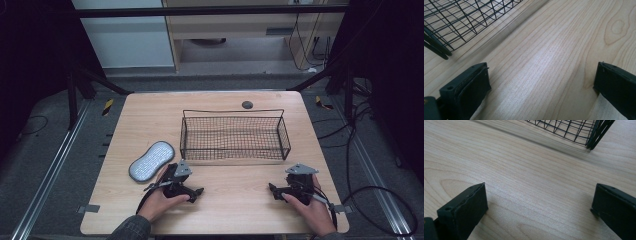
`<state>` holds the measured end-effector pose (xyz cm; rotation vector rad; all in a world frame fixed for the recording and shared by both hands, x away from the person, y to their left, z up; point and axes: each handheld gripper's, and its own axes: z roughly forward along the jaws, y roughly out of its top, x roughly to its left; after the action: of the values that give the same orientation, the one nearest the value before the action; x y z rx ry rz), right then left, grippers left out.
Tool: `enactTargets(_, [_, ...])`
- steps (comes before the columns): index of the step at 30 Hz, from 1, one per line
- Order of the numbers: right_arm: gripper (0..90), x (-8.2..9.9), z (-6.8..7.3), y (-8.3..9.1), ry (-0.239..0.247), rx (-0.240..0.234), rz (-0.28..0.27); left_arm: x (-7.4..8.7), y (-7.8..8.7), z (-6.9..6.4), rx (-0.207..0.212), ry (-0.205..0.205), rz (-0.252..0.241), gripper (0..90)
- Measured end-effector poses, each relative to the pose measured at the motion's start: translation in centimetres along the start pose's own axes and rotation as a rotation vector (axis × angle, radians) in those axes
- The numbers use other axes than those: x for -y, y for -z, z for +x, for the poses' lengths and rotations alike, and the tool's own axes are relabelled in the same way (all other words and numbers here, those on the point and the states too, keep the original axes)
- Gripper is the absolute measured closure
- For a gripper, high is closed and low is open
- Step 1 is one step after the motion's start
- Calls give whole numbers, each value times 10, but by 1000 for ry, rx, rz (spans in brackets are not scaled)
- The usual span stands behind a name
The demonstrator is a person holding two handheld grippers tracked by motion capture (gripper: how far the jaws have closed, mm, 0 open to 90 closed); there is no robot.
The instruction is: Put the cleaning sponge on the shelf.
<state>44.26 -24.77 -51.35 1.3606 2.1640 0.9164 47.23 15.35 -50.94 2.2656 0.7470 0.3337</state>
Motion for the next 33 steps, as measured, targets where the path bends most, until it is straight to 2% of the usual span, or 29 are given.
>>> enactTargets(8, [5, 0, 0, 0, 1, 0, 0, -4, 5, -3, 8, -7, 24, 50])
enactTargets(10, [6, 0, 0, 0, 2, 0, -3, -7, 12, -3, -14, -12, 27, 53])
enactTargets(13, [6, 0, 0, 0, 2, 0, -1, -13, 25, 0, -14, 2, 27, 68])
enactTargets(15, [6, 0, 0, 0, 3, -2, -3, -17, 35, 3, -35, -12, 43, 67])
enactTargets(20, [6, 0, 0, 0, 3, -2, -4, -28, 60, 22, -92, -10, 88, 67])
enactTargets(21, [6, 1, 0, 0, 4, -2, -3, -28, 64, 26, -101, -2, 98, 65])
enactTargets(22, [6, 1, 0, 1, 3, -1, -2, -29, 72, 38, -127, 15, 120, 65])
enactTargets(26, [6, 1, 1, 1, 1, -2, -1, -27, 83, 54, -170, 21, 144, 64])
enactTargets(28, [6, 1, 1, 1, 2, -2, -2, -22, 90, 69, -185, 46, 162, 55])
enactTargets(29, [6, 1, 1, 1, 2, -2, -2, -22, 90, 69, -185, 46, 162, 54])
enactTargets(33, [6, 1, 1, 1, 1, 1, -2, -14, 97, 86, -195, 79, 190, 43])
